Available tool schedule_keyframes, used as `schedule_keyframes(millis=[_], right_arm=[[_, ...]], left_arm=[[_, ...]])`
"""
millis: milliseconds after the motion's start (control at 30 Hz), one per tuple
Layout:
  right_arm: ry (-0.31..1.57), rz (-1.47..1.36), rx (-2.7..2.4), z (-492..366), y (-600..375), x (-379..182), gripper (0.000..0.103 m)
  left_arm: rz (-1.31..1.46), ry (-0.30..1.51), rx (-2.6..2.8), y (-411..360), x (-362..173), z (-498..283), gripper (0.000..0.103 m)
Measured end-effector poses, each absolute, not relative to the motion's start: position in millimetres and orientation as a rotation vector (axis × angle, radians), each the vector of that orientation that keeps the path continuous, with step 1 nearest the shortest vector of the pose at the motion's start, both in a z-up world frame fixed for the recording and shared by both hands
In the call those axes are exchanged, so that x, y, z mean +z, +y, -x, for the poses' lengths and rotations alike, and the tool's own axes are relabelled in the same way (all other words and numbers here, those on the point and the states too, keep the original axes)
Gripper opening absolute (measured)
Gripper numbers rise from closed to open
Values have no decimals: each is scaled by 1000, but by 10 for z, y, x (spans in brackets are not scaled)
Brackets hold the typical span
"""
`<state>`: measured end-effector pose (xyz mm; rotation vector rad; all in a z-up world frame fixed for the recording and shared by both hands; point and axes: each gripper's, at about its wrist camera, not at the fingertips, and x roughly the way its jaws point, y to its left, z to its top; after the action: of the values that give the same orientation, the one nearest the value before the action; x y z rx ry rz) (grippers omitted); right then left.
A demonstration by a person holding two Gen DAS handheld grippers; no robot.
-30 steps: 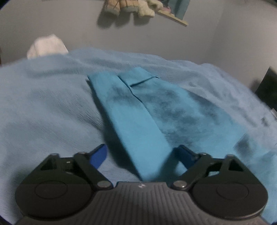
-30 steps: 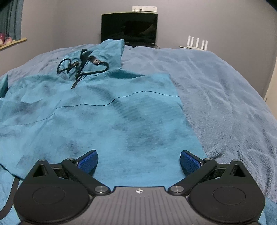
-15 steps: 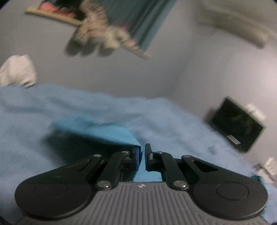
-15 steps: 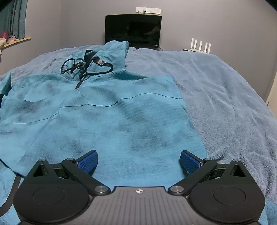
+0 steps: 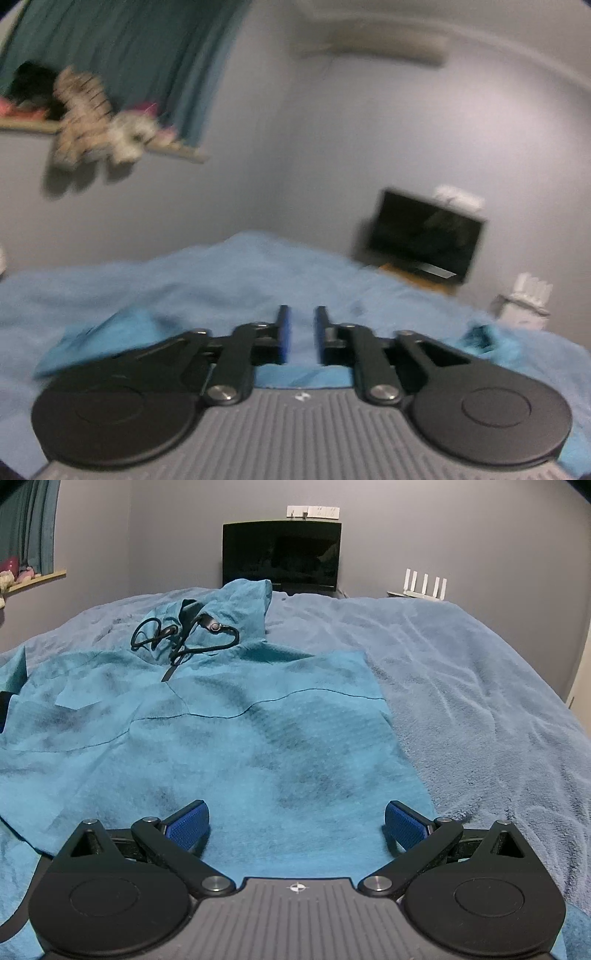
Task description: Fold large clothes
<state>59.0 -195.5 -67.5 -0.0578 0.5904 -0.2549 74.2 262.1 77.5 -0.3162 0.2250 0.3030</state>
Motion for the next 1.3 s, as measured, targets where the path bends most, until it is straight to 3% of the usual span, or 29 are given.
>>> schedule_keyframes(millis=[67, 100, 233, 400, 533, 900, 1100, 1133, 1200, 1300], right_arm=[[595, 52, -255, -598, -1966, -680, 103], [598, 51, -255, -606, -1966, -684, 103], [611, 56, -255, -631, -1954, -695, 103], [628, 68, -248, -659, -1932, -716, 103], [637, 72, -245, -678, -1925, -732, 103], [648, 83, -237, -704, -1909, -744, 103], [652, 80, -233, -706, -1916, -746, 103], [653, 81, -233, -706, -1916, -746, 103], [653, 81, -233, -708, -1914, -745, 103], [651, 80, -233, -706, -1916, -743, 103]], left_arm=[[337, 277, 441, 2823, 615, -737, 65], [332, 282, 526, 2924, 546, -708, 69], [413, 337, 729, 3255, 365, -621, 69], [824, 359, 566, 3591, -16, -618, 69], [744, 393, 540, 3568, -116, -870, 69], [798, 129, 508, 3462, 154, -486, 69], [825, 242, 482, 3575, 57, -756, 68], [818, 253, 466, 3585, 11, -816, 64], [753, 287, 463, 3583, -29, -948, 6], [614, 289, 430, 3419, 68, -1072, 0]])
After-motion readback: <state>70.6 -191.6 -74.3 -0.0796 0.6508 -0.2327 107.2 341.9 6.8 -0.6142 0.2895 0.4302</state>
